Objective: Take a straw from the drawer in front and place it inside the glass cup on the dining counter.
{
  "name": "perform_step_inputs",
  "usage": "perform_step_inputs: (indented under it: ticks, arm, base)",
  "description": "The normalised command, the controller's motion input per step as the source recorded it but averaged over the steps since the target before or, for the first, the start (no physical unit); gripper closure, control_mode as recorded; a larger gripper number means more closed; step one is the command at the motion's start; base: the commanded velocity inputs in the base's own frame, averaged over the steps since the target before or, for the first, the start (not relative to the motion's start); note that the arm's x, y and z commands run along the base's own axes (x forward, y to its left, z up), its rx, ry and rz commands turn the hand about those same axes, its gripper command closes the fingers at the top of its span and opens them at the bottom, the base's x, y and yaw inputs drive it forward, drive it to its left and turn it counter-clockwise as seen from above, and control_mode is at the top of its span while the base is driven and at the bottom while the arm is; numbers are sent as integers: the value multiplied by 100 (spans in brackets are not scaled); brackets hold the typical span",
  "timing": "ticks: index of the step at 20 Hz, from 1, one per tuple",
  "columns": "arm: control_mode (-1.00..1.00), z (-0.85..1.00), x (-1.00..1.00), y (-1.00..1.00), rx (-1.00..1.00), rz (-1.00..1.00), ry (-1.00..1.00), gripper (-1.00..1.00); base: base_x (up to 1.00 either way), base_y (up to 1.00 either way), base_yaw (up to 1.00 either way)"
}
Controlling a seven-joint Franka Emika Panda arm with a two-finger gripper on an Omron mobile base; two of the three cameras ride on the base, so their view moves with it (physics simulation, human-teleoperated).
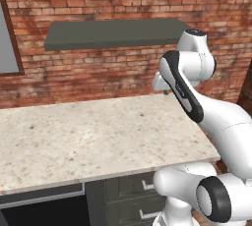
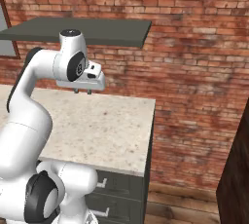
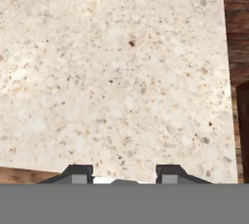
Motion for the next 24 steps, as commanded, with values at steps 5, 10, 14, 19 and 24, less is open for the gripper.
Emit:
perform_step_inputs:
  ticks: [5, 10, 14, 19, 24]
  arm:
    - [100, 0, 0, 0, 0, 0, 0, -100]
    - [100, 0, 0, 0, 0, 0, 0, -100]
    - [100, 0, 0, 0, 0, 0, 0, -100]
    - [100, 0, 0, 0, 0, 0, 0, -100]
    - [100, 0, 0, 0, 0, 0, 0, -100]
  base:
    - [-35, 7, 0]
    - [-67, 59, -18]
    - [-43, 80, -34]
    - [-18, 87, -45]
    - [0, 76, -47]
